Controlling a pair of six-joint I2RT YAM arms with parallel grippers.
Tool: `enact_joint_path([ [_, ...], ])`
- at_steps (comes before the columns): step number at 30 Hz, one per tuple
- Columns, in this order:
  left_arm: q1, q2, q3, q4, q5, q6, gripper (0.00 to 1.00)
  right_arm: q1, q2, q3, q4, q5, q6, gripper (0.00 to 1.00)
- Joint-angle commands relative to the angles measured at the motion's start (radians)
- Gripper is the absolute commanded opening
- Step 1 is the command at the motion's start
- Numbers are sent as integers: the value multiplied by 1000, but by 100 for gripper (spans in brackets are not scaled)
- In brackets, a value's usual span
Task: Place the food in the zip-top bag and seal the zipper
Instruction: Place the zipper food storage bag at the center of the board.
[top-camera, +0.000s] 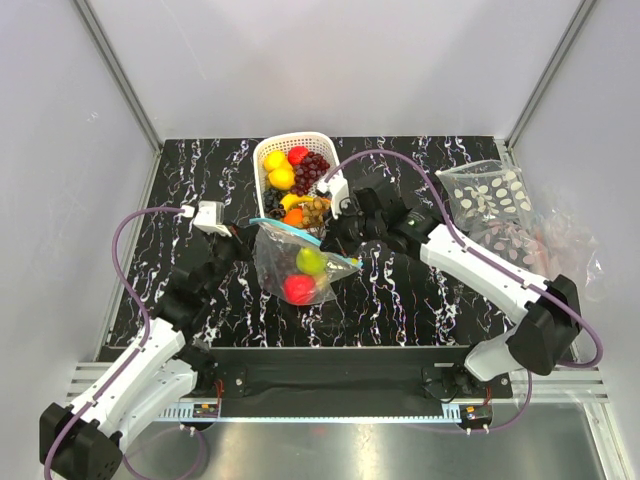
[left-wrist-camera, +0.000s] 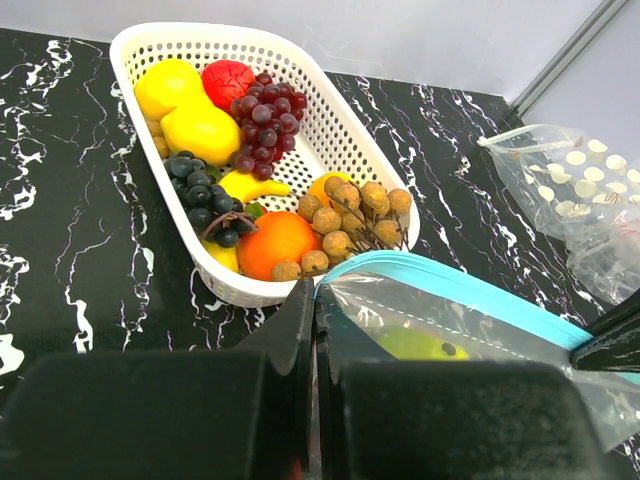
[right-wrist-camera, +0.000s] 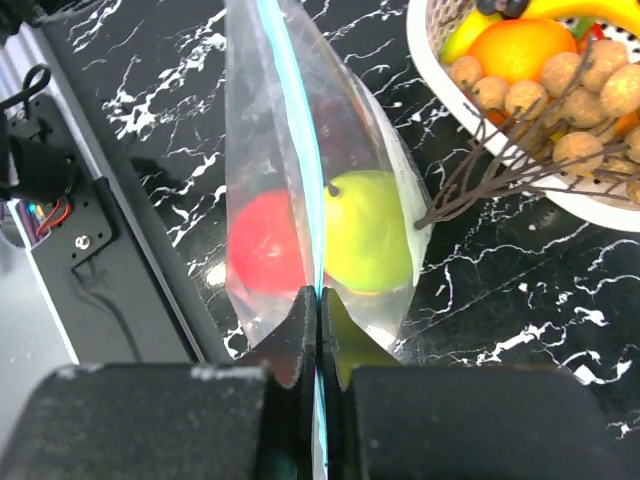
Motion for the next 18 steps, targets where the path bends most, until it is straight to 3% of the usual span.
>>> enact_joint_path([
  [1, 4, -15, 49, 45, -43, 11, 3, -5, 4, 67, 8, 44, 8, 0],
  [4, 4, -18, 76, 7, -36, 22, 11, -13, 47, 133, -35, 164, 23, 0],
  [7, 2, -21, 86, -8, -34, 14, 30, -46, 97, 211, -83, 184, 23, 0],
  [11, 2, -26, 89, -22, -28, -22, 43, -86, 148, 289, -98, 210, 23, 0],
  [14, 4, -41, 88, -36, -17, -39, 45, -114, 182, 335, -97, 224, 19, 1],
  [16, 2, -59, 85, -41, -9, -44, 46, -122, 199, 352, -87, 233, 17, 9],
  [17, 2, -67, 85, -48, -8, -47, 46, -123, 205, 355, -86, 241, 19, 16],
  [18, 2, -78, 86, -56, -6, -47, 47, -123, 207, 358, -84, 241, 19, 30],
])
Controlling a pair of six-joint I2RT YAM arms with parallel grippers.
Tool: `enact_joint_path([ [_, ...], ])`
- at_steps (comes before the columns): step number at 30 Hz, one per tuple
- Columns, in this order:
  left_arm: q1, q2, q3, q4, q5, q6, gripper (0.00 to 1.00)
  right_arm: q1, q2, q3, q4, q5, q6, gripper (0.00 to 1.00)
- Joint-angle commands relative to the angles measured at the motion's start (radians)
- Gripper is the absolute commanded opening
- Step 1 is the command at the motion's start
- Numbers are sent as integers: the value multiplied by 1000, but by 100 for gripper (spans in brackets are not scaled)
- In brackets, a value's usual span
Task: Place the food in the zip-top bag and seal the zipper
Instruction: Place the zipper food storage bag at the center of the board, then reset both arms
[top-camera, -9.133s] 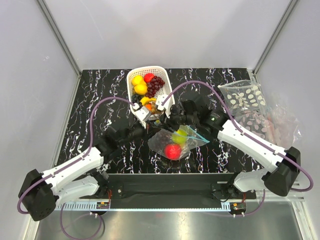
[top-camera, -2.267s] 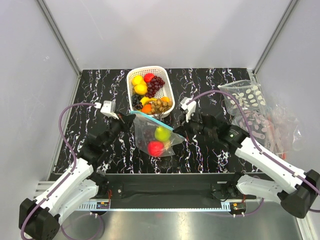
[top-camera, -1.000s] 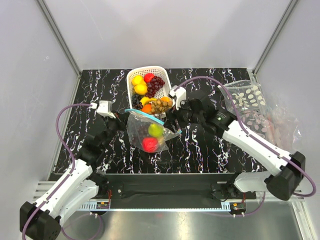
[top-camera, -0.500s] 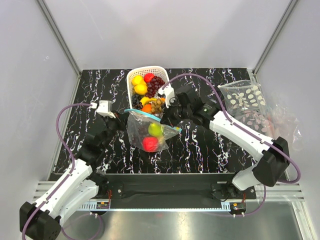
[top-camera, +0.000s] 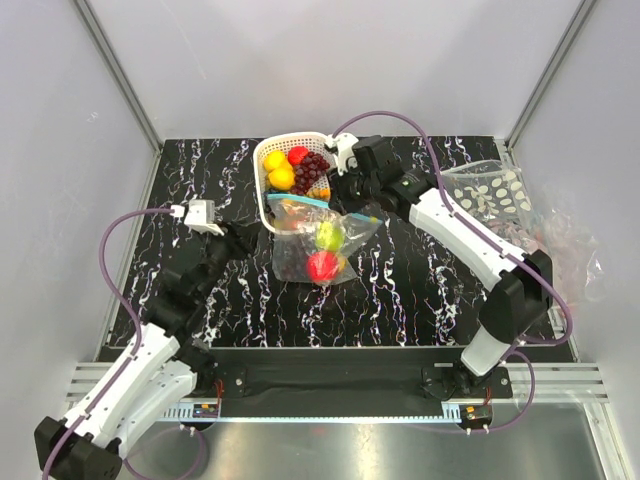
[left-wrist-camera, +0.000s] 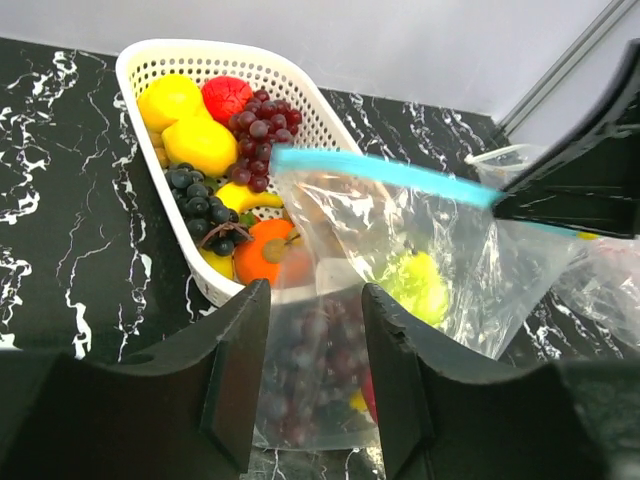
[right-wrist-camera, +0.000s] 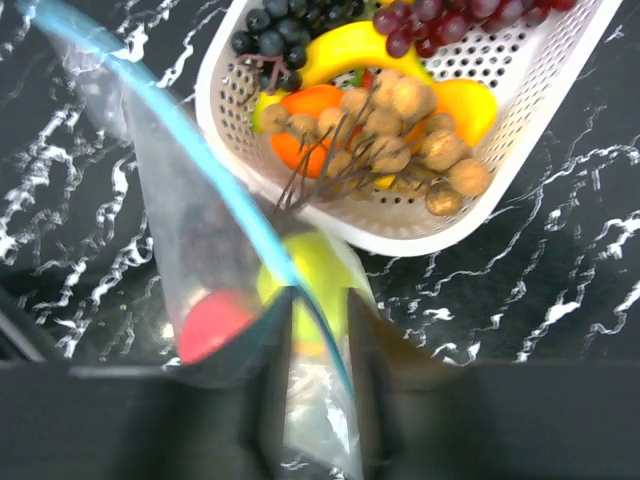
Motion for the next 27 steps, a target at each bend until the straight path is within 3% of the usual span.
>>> enact_joint_path([
  [1, 2, -41, 42, 14, 8, -21, 48, -6, -2, 59, 29, 34, -2, 38],
  [3, 2, -62, 45, -8, 25, -35, 53, -6, -31, 45, 37, 25, 3, 60],
  [9, 2, -134, 111, -142, 81, -36, 78, -4, -238, -79, 99, 51, 81, 81],
  [10, 2, -145, 126, -172, 89, -30, 88, -6, -269, -100, 116, 63, 102, 95],
  [13, 2, -177, 209, -346, 123, -1, 99, -6, -401, -194, 133, 117, 196, 98],
  [21, 2, -243, 404, -716, 135, 106, 99, -6, -796, -436, 26, 324, 352, 100],
  [27, 2, -341, 402, -862, -21, 137, 99, -7, -1100, -558, -101, 414, 385, 100],
])
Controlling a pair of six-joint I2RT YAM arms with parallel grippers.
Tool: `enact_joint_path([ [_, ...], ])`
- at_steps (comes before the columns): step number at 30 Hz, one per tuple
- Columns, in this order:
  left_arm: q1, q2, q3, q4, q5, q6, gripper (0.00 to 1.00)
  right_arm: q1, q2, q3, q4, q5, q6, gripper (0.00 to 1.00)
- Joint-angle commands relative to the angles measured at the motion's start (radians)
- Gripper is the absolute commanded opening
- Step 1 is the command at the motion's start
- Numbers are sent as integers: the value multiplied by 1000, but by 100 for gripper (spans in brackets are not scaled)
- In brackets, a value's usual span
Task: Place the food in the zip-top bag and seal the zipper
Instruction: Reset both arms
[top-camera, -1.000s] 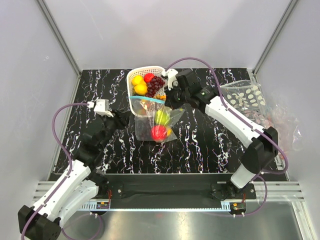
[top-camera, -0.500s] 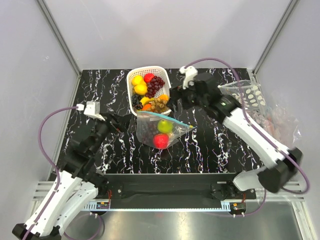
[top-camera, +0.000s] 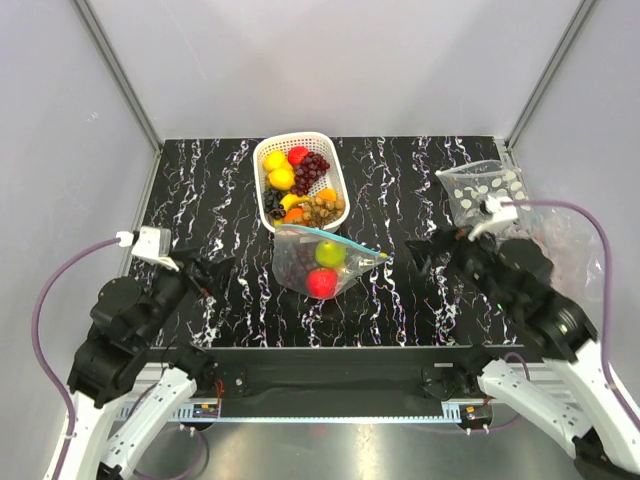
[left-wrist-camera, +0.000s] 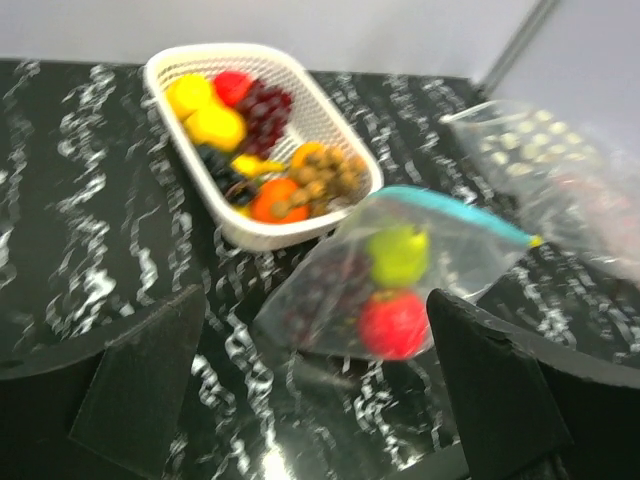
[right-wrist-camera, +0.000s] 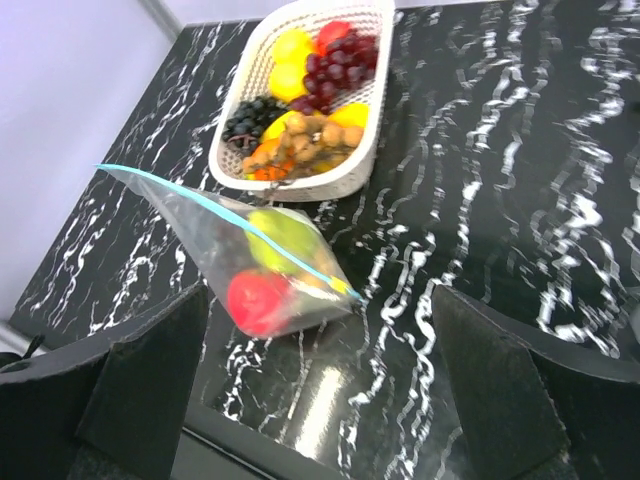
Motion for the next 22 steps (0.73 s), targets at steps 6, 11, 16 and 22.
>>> enact_joint_path([
  [6, 2, -161, -61, -71, -116, 43, 99, -1, -256, -87, -149, 178, 39, 100],
  [11, 4, -184, -98, -45, -122, 34, 99, -1, -280, -108, -176, 202, 45, 100],
  [16, 2, -198, -112, -34, -119, 33, 99, -1, -287, -119, -158, 194, 36, 100],
  [22, 4, -196, -118, -28, -110, 36, 99, -1, -248, -125, -146, 183, 25, 100],
])
